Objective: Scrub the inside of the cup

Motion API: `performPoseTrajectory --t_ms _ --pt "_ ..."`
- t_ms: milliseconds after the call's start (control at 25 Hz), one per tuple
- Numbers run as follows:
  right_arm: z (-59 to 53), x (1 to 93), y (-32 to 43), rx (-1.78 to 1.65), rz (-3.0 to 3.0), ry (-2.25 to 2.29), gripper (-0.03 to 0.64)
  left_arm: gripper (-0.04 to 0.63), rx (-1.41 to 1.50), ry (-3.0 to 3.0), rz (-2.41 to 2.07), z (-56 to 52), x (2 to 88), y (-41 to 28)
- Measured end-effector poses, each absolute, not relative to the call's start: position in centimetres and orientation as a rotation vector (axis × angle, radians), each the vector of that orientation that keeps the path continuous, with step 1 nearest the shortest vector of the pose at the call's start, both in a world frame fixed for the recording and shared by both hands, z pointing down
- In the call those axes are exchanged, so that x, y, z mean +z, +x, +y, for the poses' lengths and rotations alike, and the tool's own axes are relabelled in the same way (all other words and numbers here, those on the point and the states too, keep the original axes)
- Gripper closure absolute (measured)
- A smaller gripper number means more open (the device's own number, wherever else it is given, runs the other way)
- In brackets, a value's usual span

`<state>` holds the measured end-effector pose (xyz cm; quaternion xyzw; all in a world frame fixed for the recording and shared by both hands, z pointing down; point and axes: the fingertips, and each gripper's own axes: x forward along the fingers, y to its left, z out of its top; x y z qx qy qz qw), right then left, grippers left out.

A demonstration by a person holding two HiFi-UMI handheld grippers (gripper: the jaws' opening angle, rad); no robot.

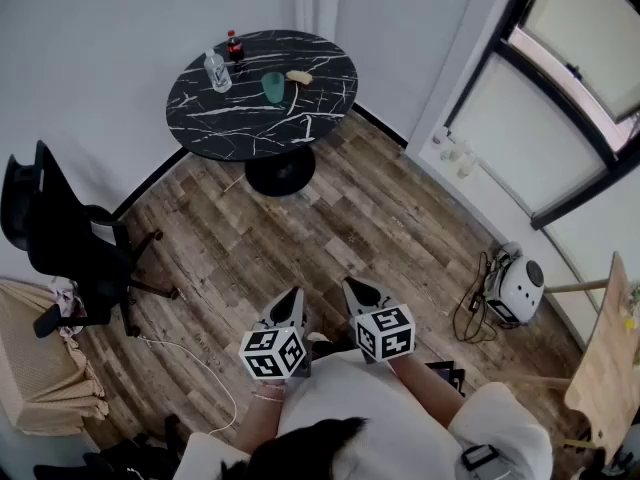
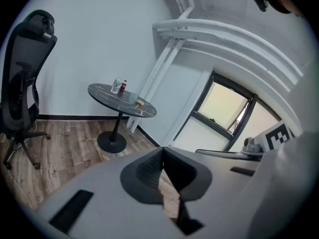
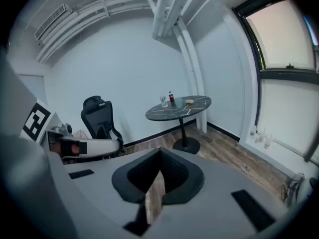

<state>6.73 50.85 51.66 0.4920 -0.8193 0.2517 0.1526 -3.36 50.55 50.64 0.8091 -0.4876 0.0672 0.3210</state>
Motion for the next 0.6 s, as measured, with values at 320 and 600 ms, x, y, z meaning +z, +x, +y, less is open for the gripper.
performPoseTrajectory --t_ms 320,600 --pt "49.7 51.0 6.7 0.814 -2.386 1.472 0.581 0.584 0.172 2.116 -1.271 50.2 50.7 -3.6" --pt "46.3 52.0 5.9 0.837 -2.399 1.42 0.581 0.584 0.17 2.062 -1.349 48.0 51.5 -5.5"
